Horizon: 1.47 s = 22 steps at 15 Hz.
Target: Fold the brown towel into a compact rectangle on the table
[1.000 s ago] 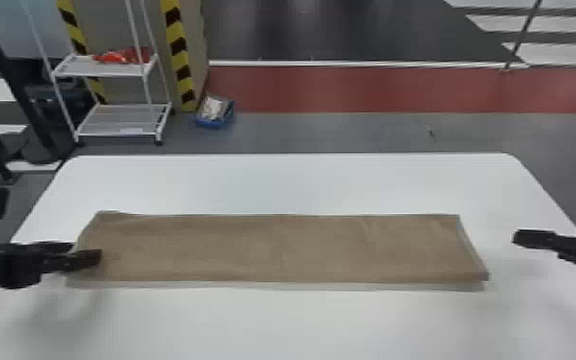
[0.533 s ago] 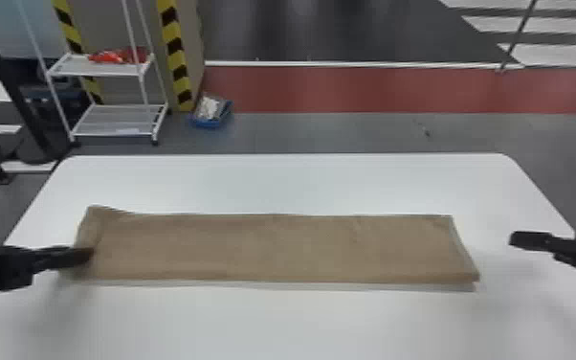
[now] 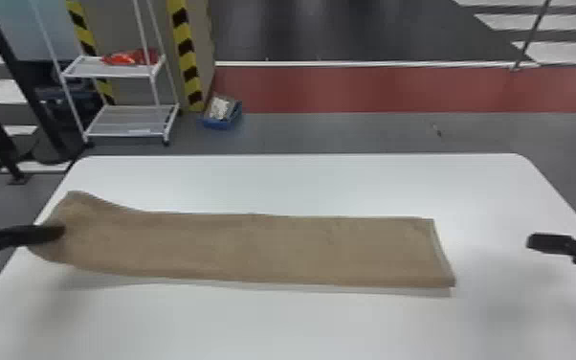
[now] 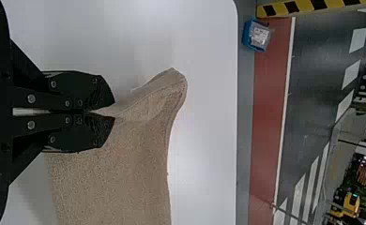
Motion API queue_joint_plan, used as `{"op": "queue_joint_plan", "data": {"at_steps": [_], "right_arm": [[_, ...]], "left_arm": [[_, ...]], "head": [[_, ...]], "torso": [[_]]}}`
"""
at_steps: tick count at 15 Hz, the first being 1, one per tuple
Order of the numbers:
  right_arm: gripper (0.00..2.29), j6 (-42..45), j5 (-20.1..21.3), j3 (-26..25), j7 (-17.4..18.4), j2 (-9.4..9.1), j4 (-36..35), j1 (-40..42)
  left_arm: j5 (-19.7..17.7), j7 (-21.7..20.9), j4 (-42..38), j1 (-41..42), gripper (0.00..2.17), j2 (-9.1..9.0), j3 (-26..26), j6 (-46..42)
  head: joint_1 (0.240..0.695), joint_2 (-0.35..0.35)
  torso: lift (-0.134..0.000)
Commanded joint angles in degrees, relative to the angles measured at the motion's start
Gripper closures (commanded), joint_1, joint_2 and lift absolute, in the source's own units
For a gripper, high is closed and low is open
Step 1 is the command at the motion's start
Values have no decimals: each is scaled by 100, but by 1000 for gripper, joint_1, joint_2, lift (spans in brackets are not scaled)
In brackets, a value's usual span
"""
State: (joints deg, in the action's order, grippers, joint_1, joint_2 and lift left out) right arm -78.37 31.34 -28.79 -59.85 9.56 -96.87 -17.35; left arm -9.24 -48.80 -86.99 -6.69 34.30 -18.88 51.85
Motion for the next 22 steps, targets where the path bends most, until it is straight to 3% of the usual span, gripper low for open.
{"op": "queue_joint_plan", "data": {"at_steps": [1, 2, 5, 7, 14, 18, 22], "right_arm": [[-1, -17, -40, -22, 0, 11, -25, -5], [-1, -17, -58, -22, 0, 11, -25, -5], [-1, -87, -84, -48, -9, 11, -122, 47], [-1, -140, -102, -57, -18, 2, -184, 82], [-1, -175, -102, -136, -18, 11, -272, 197], [-1, -140, -110, -180, -18, 2, -272, 214], [-1, -87, -163, -241, -9, -7, -272, 232]], "left_arm": [[-131, -156, -380, -25, 2142, 60, -265, 805], [-237, -183, -784, 10, 2142, 7, -344, 1315], [-263, -253, -2208, 115, 2142, -494, -335, 2792], [-131, -165, -2744, 115, 2142, -819, 34, 3266], [326, 626, -2902, -799, 2142, -1918, 1326, 3818], [343, 828, -2946, -886, 2142, -2261, 1651, 3818], [343, 995, -3052, -807, 2145, -2401, 2117, 3818]], "head": [[695, 31], [695, 46], [695, 27], [695, -45], [695, -213], [695, -265], [695, -319]], "torso": [[-128], [-128], [-128], [-128], [-128], [-128], [-128]]}}
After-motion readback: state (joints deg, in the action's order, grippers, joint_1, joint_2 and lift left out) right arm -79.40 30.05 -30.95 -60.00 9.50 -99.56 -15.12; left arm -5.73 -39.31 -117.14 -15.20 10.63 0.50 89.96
